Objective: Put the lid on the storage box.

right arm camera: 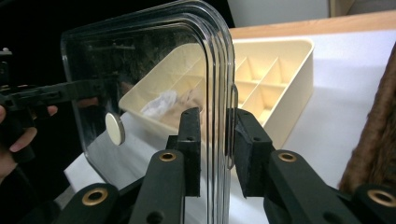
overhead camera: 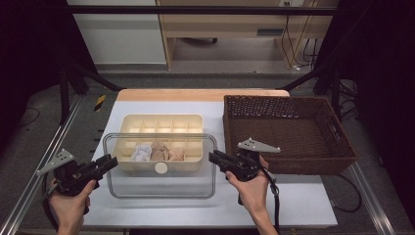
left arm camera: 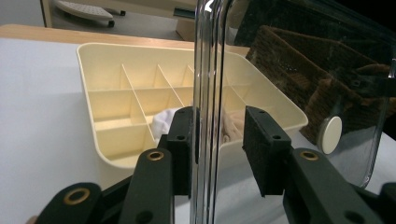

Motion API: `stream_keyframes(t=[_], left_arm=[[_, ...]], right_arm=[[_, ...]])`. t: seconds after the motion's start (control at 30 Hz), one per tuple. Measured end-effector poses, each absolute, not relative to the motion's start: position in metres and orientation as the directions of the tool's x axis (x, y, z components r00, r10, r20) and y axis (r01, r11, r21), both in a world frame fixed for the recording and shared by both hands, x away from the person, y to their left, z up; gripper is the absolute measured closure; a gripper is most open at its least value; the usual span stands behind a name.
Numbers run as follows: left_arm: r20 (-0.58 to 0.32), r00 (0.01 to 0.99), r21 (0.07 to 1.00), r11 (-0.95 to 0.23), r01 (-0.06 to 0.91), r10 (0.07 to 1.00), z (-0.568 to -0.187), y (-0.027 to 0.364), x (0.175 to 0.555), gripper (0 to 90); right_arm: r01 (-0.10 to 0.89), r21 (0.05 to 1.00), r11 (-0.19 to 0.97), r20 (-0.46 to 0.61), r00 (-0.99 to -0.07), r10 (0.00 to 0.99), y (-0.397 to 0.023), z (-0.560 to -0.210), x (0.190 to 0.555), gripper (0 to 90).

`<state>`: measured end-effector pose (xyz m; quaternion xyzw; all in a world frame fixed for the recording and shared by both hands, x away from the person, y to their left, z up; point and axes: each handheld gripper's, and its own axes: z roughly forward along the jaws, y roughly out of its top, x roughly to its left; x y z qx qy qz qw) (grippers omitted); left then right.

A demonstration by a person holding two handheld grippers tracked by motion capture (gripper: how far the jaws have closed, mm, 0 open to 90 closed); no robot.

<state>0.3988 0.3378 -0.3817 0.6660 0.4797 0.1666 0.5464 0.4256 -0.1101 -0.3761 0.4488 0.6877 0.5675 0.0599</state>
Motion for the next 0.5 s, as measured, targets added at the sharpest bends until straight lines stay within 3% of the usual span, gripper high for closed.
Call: stream_keyframes(t=[0.5], left_arm=[[-0.313,0.478,0.901,0.096,0.424,0.821,-0.357,0.353,0.439,63.8]], right_arm=[[0.497,0.868,-0.009,0.364,-0.622,0.694,-0.095,-0.347,0.470,74.4]])
